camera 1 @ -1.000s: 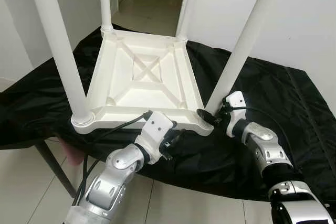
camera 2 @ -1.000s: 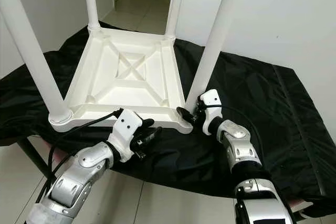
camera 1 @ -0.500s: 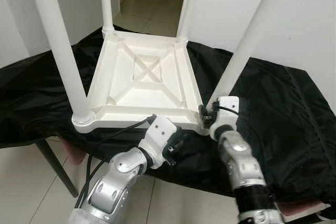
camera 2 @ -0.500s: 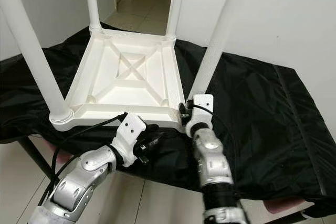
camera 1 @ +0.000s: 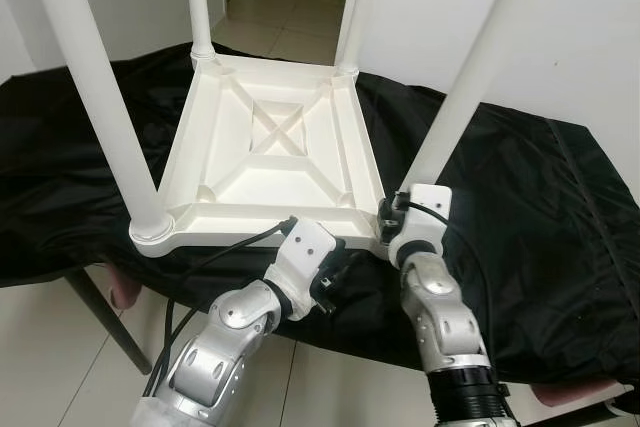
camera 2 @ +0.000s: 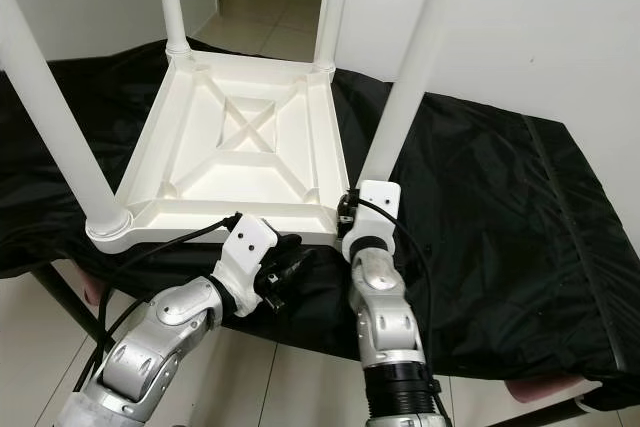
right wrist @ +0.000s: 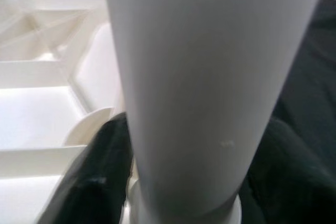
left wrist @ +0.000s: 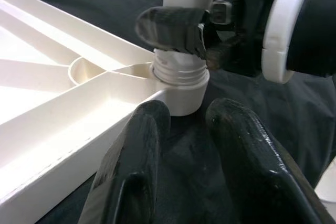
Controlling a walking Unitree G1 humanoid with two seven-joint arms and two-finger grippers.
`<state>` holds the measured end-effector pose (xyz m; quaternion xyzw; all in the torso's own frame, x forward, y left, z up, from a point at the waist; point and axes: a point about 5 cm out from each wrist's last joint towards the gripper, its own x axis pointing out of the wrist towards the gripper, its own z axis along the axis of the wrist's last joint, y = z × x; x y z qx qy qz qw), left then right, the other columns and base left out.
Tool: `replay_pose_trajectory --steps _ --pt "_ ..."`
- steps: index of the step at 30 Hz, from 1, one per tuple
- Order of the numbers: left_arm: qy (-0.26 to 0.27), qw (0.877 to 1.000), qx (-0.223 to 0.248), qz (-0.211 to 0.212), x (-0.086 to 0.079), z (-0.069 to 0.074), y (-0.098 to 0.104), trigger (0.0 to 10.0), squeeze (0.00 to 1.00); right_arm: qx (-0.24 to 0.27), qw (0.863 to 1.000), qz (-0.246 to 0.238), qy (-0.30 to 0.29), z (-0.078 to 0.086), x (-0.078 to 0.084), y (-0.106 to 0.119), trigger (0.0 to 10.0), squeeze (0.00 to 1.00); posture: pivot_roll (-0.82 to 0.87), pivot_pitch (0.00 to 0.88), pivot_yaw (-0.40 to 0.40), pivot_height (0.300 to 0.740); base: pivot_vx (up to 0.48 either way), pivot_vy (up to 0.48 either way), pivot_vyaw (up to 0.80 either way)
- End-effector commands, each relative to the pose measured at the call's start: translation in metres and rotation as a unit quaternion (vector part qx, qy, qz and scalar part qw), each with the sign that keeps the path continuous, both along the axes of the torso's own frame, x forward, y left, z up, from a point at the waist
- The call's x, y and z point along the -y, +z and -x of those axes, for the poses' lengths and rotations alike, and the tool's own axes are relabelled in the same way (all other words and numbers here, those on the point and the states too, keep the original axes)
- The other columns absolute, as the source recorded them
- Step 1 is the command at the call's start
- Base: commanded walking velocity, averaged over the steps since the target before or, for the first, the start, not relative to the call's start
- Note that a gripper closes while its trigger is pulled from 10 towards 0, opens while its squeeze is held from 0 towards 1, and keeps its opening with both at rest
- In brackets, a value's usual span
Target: Building children table
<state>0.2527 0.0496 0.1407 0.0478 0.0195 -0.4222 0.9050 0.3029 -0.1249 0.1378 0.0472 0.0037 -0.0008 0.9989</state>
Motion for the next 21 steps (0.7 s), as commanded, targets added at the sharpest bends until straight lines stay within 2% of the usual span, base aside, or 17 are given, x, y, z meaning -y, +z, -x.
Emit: replay_pose_trajectory --steps 1,3,6,7,8,9,11,12,13,15,19,21 --pt "-0.006 1.000 0.000 -0.003 0.002 0.000 0.001 10.0 0.00 0.018 1.000 -0.011 0.014 0.006 0.008 -0.001 10.0 1.00 0.01 0.036 -0.118 0.740 0.000 0.000 0.00" --pt "-0.006 1.000 0.000 -0.003 0.001 0.000 0.002 10.0 0.00 0.024 0.999 -0.015 0.019 0.006 0.010 0.000 10.0 1.00 0.01 0.036 -0.118 0.740 0.000 0.000 0.00" --pt "-0.002 1.000 0.001 -0.006 -0.002 -0.001 0.002 10.0 0.00 0.043 0.997 0.010 0.062 0.012 0.047 -0.003 10.0 1.00 0.01 0.035 -0.121 0.740 0.000 0.000 0.00" --pt "-0.001 1.000 0.002 -0.007 -0.003 -0.001 0.001 10.0 0.00 0.044 0.997 0.016 0.069 0.013 0.054 -0.003 10.0 1.00 0.01 0.035 -0.121 0.740 0.000 0.000 0.00" --pt "-0.001 1.000 0.002 -0.007 -0.003 -0.001 0.001 10.0 0.00 0.043 0.996 0.018 0.071 0.013 0.057 -0.003 10.0 1.00 0.01 0.035 -0.121 0.740 0.000 0.000 0.00" --pt "0.000 1.000 0.002 -0.007 -0.003 -0.001 0.002 10.0 0.00 0.037 0.995 0.025 0.089 0.012 0.063 -0.005 10.0 0.93 0.02 0.033 -0.122 0.740 0.000 0.000 0.00" --pt "0.000 1.000 0.002 -0.007 -0.003 -0.002 0.002 10.0 0.00 0.033 0.994 0.031 0.101 0.012 0.067 -0.006 10.0 0.93 0.02 0.033 -0.122 0.740 0.000 0.000 0.00" --pt "0.001 1.000 0.002 -0.007 -0.003 -0.002 0.002 10.0 0.00 0.032 0.992 0.031 0.121 0.012 0.070 -0.007 10.0 0.00 0.02 0.032 -0.122 0.740 0.000 0.000 0.00" --pt "0.001 1.000 0.002 -0.007 -0.003 -0.002 0.002 10.0 0.00 0.032 0.992 0.031 0.121 0.012 0.070 -0.007 10.0 0.00 0.02 0.032 -0.122 0.740 0.000 0.000 0.00" --pt "0.002 1.000 0.004 -0.009 -0.003 -0.003 0.002 10.0 0.00 0.037 0.984 0.038 0.171 0.008 0.079 -0.008 10.0 0.00 0.02 0.026 -0.123 0.740 0.000 0.000 0.00" --pt "0.004 1.000 0.005 -0.009 -0.004 -0.004 0.003 10.0 0.00 0.035 0.976 0.054 0.209 0.003 0.080 -0.009 10.0 0.00 0.02 0.021 -0.123 0.740 0.000 0.000 0.00" --pt "0.005 1.000 0.006 -0.008 -0.003 -0.006 0.003 10.0 0.00 0.032 0.967 0.070 0.244 -0.005 0.078 -0.008 10.0 0.00 0.02 0.013 -0.119 0.740 0.000 0.000 0.00"
